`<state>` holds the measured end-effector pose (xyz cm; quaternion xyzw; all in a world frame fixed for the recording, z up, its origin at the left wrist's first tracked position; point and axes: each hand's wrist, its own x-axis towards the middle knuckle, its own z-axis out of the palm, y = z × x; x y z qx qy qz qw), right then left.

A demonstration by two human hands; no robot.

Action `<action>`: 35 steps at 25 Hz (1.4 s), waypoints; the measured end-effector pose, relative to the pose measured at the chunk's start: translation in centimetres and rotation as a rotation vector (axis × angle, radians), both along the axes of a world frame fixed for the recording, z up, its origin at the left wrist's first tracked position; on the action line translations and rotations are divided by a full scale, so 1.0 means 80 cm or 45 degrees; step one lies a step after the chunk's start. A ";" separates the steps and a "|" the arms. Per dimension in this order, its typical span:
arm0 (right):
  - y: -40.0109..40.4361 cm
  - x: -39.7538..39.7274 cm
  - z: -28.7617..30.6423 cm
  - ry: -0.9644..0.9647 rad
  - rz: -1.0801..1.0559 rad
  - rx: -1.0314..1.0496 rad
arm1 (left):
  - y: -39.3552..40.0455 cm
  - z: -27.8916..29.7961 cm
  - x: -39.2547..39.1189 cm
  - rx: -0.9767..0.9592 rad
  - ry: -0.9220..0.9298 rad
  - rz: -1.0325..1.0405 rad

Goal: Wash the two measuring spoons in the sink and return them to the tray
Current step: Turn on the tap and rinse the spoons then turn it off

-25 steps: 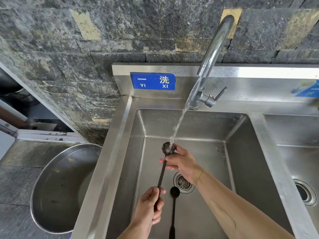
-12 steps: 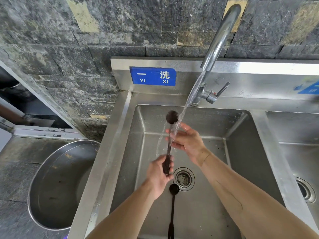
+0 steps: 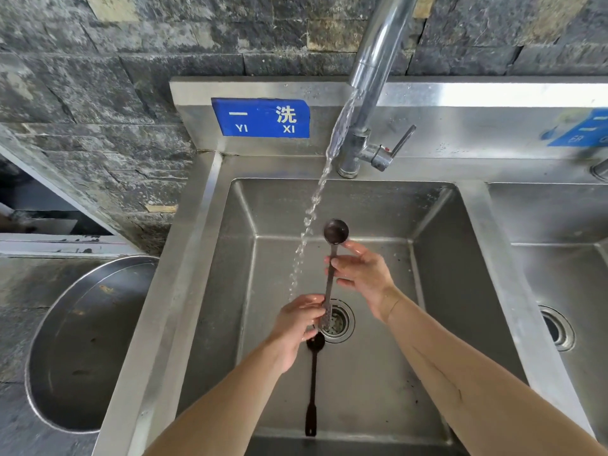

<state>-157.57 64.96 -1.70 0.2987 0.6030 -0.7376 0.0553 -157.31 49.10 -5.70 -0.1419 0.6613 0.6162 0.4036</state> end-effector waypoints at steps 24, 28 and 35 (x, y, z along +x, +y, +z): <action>0.002 0.139 -0.257 -0.966 0.082 0.008 | 0.006 -0.222 0.078 -1.021 0.117 -0.618; 0.001 0.131 -0.237 -0.867 0.073 -0.057 | 0.009 -0.211 0.077 -0.918 0.119 -0.513; -0.014 0.082 -0.129 -0.656 0.132 0.027 | -0.002 -0.106 0.050 -0.622 0.171 -0.040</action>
